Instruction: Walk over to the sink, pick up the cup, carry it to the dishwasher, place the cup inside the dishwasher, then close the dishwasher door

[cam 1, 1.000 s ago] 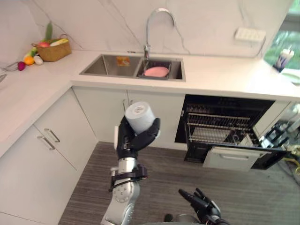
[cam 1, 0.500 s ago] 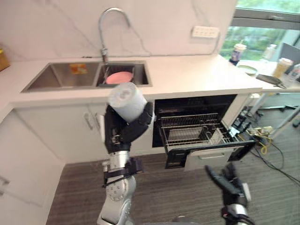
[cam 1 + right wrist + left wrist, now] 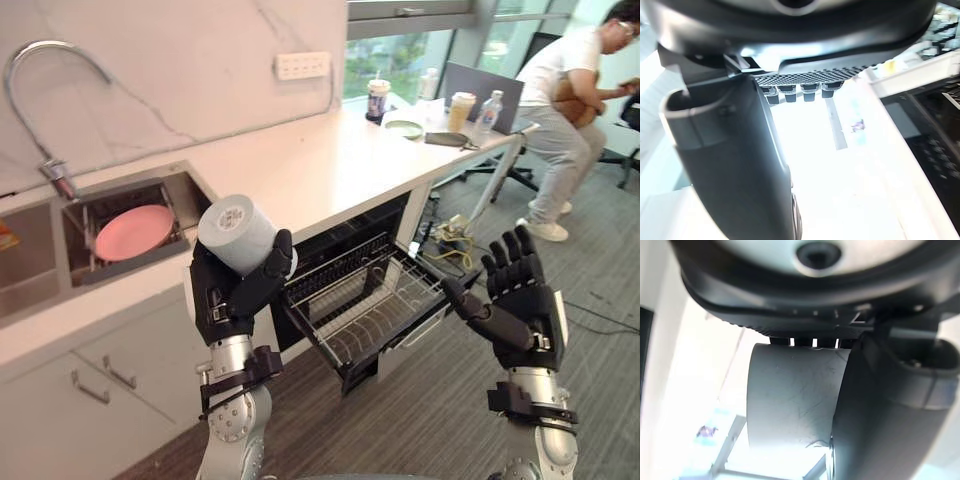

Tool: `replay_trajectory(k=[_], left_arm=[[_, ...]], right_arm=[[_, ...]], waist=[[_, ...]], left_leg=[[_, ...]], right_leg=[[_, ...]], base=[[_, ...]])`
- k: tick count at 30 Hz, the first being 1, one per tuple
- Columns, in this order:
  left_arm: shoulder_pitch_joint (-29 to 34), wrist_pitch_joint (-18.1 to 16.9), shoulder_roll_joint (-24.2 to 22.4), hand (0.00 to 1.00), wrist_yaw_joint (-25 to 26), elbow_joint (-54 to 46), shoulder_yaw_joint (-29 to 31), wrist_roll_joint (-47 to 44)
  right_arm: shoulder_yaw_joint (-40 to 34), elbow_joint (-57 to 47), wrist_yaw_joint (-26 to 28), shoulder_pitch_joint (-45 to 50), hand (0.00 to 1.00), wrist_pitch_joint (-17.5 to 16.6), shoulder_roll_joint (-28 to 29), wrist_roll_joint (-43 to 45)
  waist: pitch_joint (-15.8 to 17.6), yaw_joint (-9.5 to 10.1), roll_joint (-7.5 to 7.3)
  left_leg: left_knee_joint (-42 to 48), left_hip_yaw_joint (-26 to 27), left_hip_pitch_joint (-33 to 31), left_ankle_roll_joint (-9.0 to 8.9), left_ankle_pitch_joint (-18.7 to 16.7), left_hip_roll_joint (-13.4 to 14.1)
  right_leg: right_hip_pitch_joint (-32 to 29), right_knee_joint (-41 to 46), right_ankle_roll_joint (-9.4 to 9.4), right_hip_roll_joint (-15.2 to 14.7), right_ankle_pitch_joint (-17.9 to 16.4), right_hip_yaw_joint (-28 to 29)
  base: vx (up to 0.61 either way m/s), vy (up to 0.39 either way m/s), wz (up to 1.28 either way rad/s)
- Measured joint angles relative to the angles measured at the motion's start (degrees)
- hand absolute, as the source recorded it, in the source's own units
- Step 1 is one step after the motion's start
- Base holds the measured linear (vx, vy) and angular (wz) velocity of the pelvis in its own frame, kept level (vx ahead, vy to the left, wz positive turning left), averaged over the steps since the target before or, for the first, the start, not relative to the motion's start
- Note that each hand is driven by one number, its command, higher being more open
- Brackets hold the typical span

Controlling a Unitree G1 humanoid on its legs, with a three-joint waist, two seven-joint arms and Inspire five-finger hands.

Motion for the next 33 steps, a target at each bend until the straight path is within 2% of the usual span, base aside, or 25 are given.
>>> replay_trajectory(k=[2,4,5,6,7,8,9,10,11,12,13,15,17,21,24,26,27,28,29,30,31,32,33], left_arm=[[-1.15,0.01,0.22,0.0,-2.06,0.02,-0.34,0.0],[-1.44,0.02,0.52,0.0,-3.38,0.13,-0.25,0.58],[-1.44,0.05,0.7,0.0,-3.33,0.22,-0.1,0.85],[-1.44,0.38,0.93,0.0,-3.16,0.36,0.03,1.76],[-1.46,0.5,0.9,0.0,-2.84,0.3,0.45,2.96],[-1.61,0.49,0.9,0.0,-2.7,0.22,0.76,3.23],[-2.26,1.14,0.87,0.0,-2.51,0.25,1.68,3.14],[-2.44,2.32,0.75,0.0,-2.47,0.35,2.49,3.04],[-2.39,2.81,0.85,0.0,-2.47,0.59,2.73,2.81],[-2.31,3.66,1.3,0.0,-2.85,0.82,3.25,1.87],[-2.34,3.77,0.88,0.0,-3.31,2.29,3.75,1.8],[-1.85,4.66,-0.14,0.0,-3.6,3.77,3.11,1.68],[-1.3,4.77,-0.73,0.0,-3.24,3.89,2.66,1.76],[-1.29,5.4,-1.65,0.0,-2.92,3.88,2.83,3.65],[-0.7,6.0,-1.81,0.0,-0.73,3.88,4.29,7.42],[0.15,6.03,-1.67,0.0,1.74,3.91,5.19,9.94],[0.3,6.19,-1.61,0.0,3.7,4.01,5.65,11.67],[0.35,6.44,-1.76,0.0,4.93,4.09,5.78,13.61],[0.39,6.58,-1.6,0.0,5.29,4.15,5.98,14.82],[0.6,6.71,-1.47,0.0,5.91,4.97,6.0,17.17],[0.54,6.81,-1.33,0.0,5.91,5.75,5.41,19.64],[0.43,6.86,-1.3,0.0,5.95,6.3,4.9,21.34],[0.05,6.95,-1.23,0.0,5.79,7.49,3.93,24.64]], right_arm=[[0.05,0.37,-0.31,0.94,1.0,0.78,1.7,0.06],[0.91,0.71,-0.82,1.77,1.0,1.72,3.37,0.03],[1.14,1.21,-0.88,1.69,1.0,1.87,3.51,0.04],[1.7,2.91,-0.88,1.51,1.0,1.92,3.42,0.04],[2.61,4.39,-0.88,1.31,1.0,2.06,3.37,-0.16],[3.23,4.81,-0.89,0.88,1.0,2.2,3.36,-0.27],[4.61,4.84,-0.87,0.31,1.0,2.35,3.33,-1.29],[5.61,4.82,-1.06,-0.29,1.0,2.35,3.26,-3.26],[6.01,4.75,-1.09,-0.43,1.0,2.35,3.26,-4.27],[7.07,3.87,-1.19,-0.57,1.0,2.34,3.11,-5.31],[7.67,3.93,-1.16,-1.93,1.0,2.19,1.91,-5.32],[8.4,4.05,-2.03,-2.74,1.0,2.39,0.51,-5.25],[9.38,3.97,-2.47,-3.95,1.0,2.58,-0.02,-4.97],[9.61,3.81,-1.6,-5.22,1.0,3.89,0.14,-3.89],[9.68,3.54,1.6,-5.21,1.0,5.29,0.16,-0.91],[10.06,3.11,4.32,-5.22,1.0,6.19,0.21,2.03],[10.49,1.97,5.95,-5.2,1.0,6.7,0.17,3.67],[10.97,0.08,7.09,-5.21,1.0,7.08,-0.13,4.52],[11.13,-0.85,7.73,-5.34,1.0,7.2,-0.4,4.71],[11.69,-1.37,8.91,-6.15,1.0,7.25,-1.09,5.48],[11.89,-1.73,9.34,-7.5,1.0,7.29,-1.66,6.4],[11.9,-1.85,9.47,-8.27,1.0,7.29,-2.09,6.62],[11.87,-1.73,9.55,-9.69,1.0,7.29,-2.86,7.01]], waist=[[-0.23,-0.67,0.05],[-0.1,-1.32,0.01],[0.01,-1.32,-0.03],[-0.1,-1.57,0.55],[-0.24,-1.69,1.3],[-0.21,-1.68,1.1],[0.48,-1.83,1.39],[0.84,-1.66,1.47],[0.81,-1.42,1.39],[0.53,-0.82,0.39],[1.54,-0.35,1.8],[1.77,0.17,2.92],[1.74,0.43,2.98],[1.8,1.06,3.14],[2.2,1.48,3.68],[2.55,1.61,3.65],[3.91,1.68,3.6],[5.2,1.79,4.29],[5.62,1.88,4.82],[5.92,2.5,4.67],[5.86,2.68,4.77],[5.64,2.67,5.11],[5.23,2.66,6.09]], left_leg=[[-0.77,0.58,0.47,0.44,-0.41,-0.45],[-1.34,2.93,2.15,0.82,-2.04,-1.55],[-1.6,3.66,2.86,1.21,-2.39,-1.66],[-1.61,4.85,3.88,1.31,-2.23,-1.13],[-1.57,6.37,4.19,1.25,-2.38,-0.14],[-1.55,6.9,4.16,1.24,-2.39,0.48],[-1.55,7.16,3.65,1.12,-2.32,1.73],[-1.5,7.21,3.46,0.91,-2.19,3.24],[-1.37,7.23,3.46,0.77,-2.14,3.66],[-0.93,6.71,3.76,-0.51,-2.78,3.48],[-0.91,6.0,5.12,-2.72,-3.89,4.86],[-1.18,5.6,6.1,-2.83,-3.94,6.8],[-2.35,5.67,6.85,-3.19,-3.83,8.04],[-3.22,5.71,7.74,-4.08,-3.32,8.39],[-2.6,5.68,8.62,-4.16,-3.29,8.28],[2.3,5.26,6.54,-4.29,-3.69,8.6],[10.29,4.33,3.3,-4.12,-4.14,9.66],[19.53,2.72,-0.91,-4.03,-4.13,11.48],[23.58,2.15,-2.83,-3.97,-4.0,12.24],[24.15,0.95,-4.29,-3.44,-5.59,12.3],[17.66,0.14,-4.3,-2.93,-6.84,10.78],[13.39,0.05,-4.06,-2.69,-6.33,10.31],[7.94,-0.27,-3.75,-4.06,-2.65,10.06]], right_leg=[[-4.91,9.43,0.17,0.03,-0.01,-2.04],[-12.1,22.59,2.19,-2.26,2.15,-6.31],[-13.3,24.81,2.15,-3.05,3.06,-7.72],[-14.39,27.09,1.7,-4.67,4.28,-11.19],[-14.4,25.88,0.17,-5.82,2.54,-15.41],[-14.43,23.86,-0.17,-5.99,1.4,-17.31],[-14.39,18.45,-0.36,-5.77,0.16,-20.0],[-13.94,11.68,-0.46,-4.99,0.31,-21.53],[-13.22,6.98,-0.41,-4.49,1.35,-21.78],[-11.4,-2.26,-2.05,-4.09,10.57,-21.57],[-9.08,-4.42,-0.29,-2.34,10.47,-21.33],[-6.19,-8.87,-1.23,0.07,12.01,-21.55],[-4.57,-12.64,-1.93,2.21,13.55,-21.32],[-2.38,-17.9,-2.15,3.76,16.27,-19.9],[-0.14,-21.47,-1.86,4.11,17.93,-18.92],[0.28,-22.16,-2.2,3.55,17.83,-18.75],[1.11,-22.31,-2.2,3.14,17.45,-19.03],[1.84,-22.54,-2.66,3.23,17.15,-19.42],[2.27,-22.64,-2.99,3.55,17.08,-19.55],[2.71,-22.86,-3.11,3.42,17.0,-19.35],[2.68,-22.82,-3.54,2.76,17.31,-19.2],[2.27,-22.78,-3.5,2.67,17.31,-19.3],[1.97,-22.82,-2.67,3.04,17.24,-19.16]], base=[[0.0,0.086,-0.17],[0.0,0.089,-0.46],[0.07,0.111,-0.57],[0.11,0.082,-0.57],[0.12,0.061,-0.58],[0.1,-0.017,-0.57],[0.1,-0.086,-0.48],[0.09,-0.109,-0.41],[0.11,-0.136,-0.37],[0.15,-0.169,-0.36],[0.18,-0.187,-0.33],[0.14,-0.136,-0.19],[0.09,-0.1,-0.2],[0.04,-0.036,-0.24],[0.0,-0.003,-0.16],[-0.02,-0.01,-0.02],[-0.04,-0.044,0.14],[-0.07,-0.026,0.19],[-0.06,0.013,0.1],[-0.02,0.052,-0.01],[0.0,0.047,-0.05],[-0.01,0.062,-0.06],[0.0,0.093,-0.12]])
